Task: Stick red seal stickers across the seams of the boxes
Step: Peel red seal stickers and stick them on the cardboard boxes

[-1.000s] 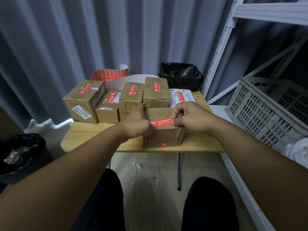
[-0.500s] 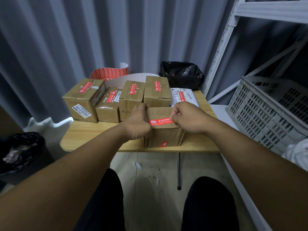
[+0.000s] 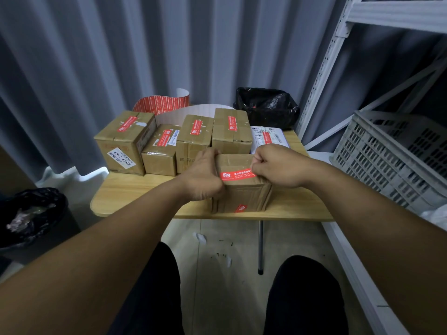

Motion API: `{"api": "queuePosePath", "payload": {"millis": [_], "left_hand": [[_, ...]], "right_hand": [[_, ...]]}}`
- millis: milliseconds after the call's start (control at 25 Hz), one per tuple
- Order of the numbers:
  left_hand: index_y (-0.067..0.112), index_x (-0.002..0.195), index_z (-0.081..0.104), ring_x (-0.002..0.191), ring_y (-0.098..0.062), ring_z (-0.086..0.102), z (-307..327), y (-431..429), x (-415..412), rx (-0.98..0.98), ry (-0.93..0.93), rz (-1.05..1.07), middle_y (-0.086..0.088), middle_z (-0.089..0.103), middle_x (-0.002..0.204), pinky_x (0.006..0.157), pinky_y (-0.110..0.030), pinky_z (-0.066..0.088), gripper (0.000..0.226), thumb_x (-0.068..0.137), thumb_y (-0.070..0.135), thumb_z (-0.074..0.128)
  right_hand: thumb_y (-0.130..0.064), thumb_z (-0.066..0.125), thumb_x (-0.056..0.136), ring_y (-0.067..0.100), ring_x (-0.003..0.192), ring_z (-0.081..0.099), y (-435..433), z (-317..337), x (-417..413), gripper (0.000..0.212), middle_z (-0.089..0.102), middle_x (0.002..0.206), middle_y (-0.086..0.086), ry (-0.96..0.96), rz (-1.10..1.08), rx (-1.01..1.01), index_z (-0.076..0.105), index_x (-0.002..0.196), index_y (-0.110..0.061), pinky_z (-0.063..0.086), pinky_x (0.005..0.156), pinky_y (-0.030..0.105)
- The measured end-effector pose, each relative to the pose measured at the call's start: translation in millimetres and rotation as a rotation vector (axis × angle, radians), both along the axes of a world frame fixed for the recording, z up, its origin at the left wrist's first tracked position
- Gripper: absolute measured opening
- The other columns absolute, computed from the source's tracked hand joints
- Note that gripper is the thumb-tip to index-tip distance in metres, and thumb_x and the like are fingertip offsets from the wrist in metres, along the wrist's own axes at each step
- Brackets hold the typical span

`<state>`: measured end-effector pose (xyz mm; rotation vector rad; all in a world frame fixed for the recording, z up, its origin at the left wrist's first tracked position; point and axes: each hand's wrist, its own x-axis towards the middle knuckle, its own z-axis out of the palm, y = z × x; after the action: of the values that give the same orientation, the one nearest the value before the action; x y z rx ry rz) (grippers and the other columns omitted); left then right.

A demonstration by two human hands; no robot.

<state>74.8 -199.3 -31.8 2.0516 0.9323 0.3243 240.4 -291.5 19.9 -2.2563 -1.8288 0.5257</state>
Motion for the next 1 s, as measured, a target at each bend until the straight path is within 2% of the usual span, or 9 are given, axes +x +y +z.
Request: {"api": "queuePosePath", "payload": {"millis": [240, 360, 480, 640, 760, 880, 1000], "left_hand": [[0.016, 0.146, 0.032, 0.126, -0.024, 0.043, 1.4, -1.8, 1.6, 0.031, 0.007, 0.004, -0.006, 0.035, 0.138, 0.103, -0.037, 0.045, 0.081, 0.078, 0.0, 0.073], [0.015, 0.148, 0.03, 0.128, -0.026, 0.042, -0.1, -0.6, 1.4, 0.043, 0.021, 0.01, -0.007, 0.035, 0.14, 0.102, -0.036, 0.044, 0.082, 0.079, 0.002, 0.073], [0.017, 0.148, 0.029, 0.13, -0.026, 0.042, -2.0, 0.9, -0.6, 0.016, 0.004, 0.017, -0.006, 0.034, 0.142, 0.105, -0.036, 0.043, 0.084, 0.08, 0.003, 0.075], [0.018, 0.147, 0.03, 0.13, -0.026, 0.042, -1.5, -0.1, -1.1, 0.018, 0.002, 0.015, -0.006, 0.034, 0.141, 0.106, -0.038, 0.043, 0.083, 0.08, 0.004, 0.075], [0.018, 0.146, 0.031, 0.128, -0.026, 0.043, -2.2, 0.3, -1.4, 0.028, 0.015, 0.01, -0.006, 0.035, 0.14, 0.106, -0.039, 0.044, 0.082, 0.079, 0.005, 0.077], [0.018, 0.147, 0.03, 0.129, -0.026, 0.042, -1.8, 0.4, -1.1, 0.025, 0.02, 0.015, -0.007, 0.035, 0.141, 0.105, -0.039, 0.044, 0.084, 0.079, 0.006, 0.077], [0.018, 0.15, 0.028, 0.129, -0.027, 0.042, -1.5, 0.7, -1.4, 0.017, 0.022, 0.014, -0.006, 0.035, 0.141, 0.104, -0.04, 0.045, 0.087, 0.079, 0.007, 0.077]], "right_hand": [[-0.018, 0.056, 0.096, 0.018, 0.06, 0.037, 3.5, 13.5, -7.0, 0.039, 0.037, 0.06, 0.003, -0.018, -0.022, -0.061, 0.041, 0.06, -0.014, 0.03, 0.056, 0.032], [-0.02, 0.057, 0.096, 0.017, 0.063, 0.045, 5.0, 15.2, -8.5, 0.03, 0.051, 0.066, 0.007, 0.044, -0.05, -0.026, 0.053, 0.067, -0.011, 0.035, 0.056, 0.029], [-0.016, 0.057, 0.095, 0.015, 0.064, 0.058, 6.1, 16.6, -6.2, 0.023, 0.066, 0.072, 0.011, 0.201, -0.106, 0.042, 0.062, 0.073, -0.008, 0.042, 0.049, 0.019], [-0.013, 0.063, 0.091, 0.019, 0.071, 0.069, 9.1, 7.7, 1.4, 0.014, 0.076, 0.085, 0.017, 0.41, -0.244, 0.163, 0.067, 0.08, -0.006, 0.058, 0.067, 0.036], [-0.009, 0.068, 0.088, 0.019, 0.067, 0.068, 7.0, 1.9, 3.8, 0.016, 0.075, 0.086, 0.021, 0.459, -0.293, 0.16, 0.068, 0.071, -0.008, 0.058, 0.066, 0.035], [-0.008, 0.076, 0.085, 0.017, 0.065, 0.066, 2.4, 0.0, 1.6, 0.014, 0.073, 0.079, 0.017, 0.499, -0.319, 0.165, 0.067, 0.074, -0.008, 0.059, 0.065, 0.034], [-0.016, 0.086, 0.077, 0.015, 0.059, 0.061, 1.9, -0.8, -8.0, 0.027, 0.066, 0.069, 0.01, 0.554, -0.329, 0.21, 0.059, 0.075, -0.012, 0.056, 0.056, 0.03]]}}
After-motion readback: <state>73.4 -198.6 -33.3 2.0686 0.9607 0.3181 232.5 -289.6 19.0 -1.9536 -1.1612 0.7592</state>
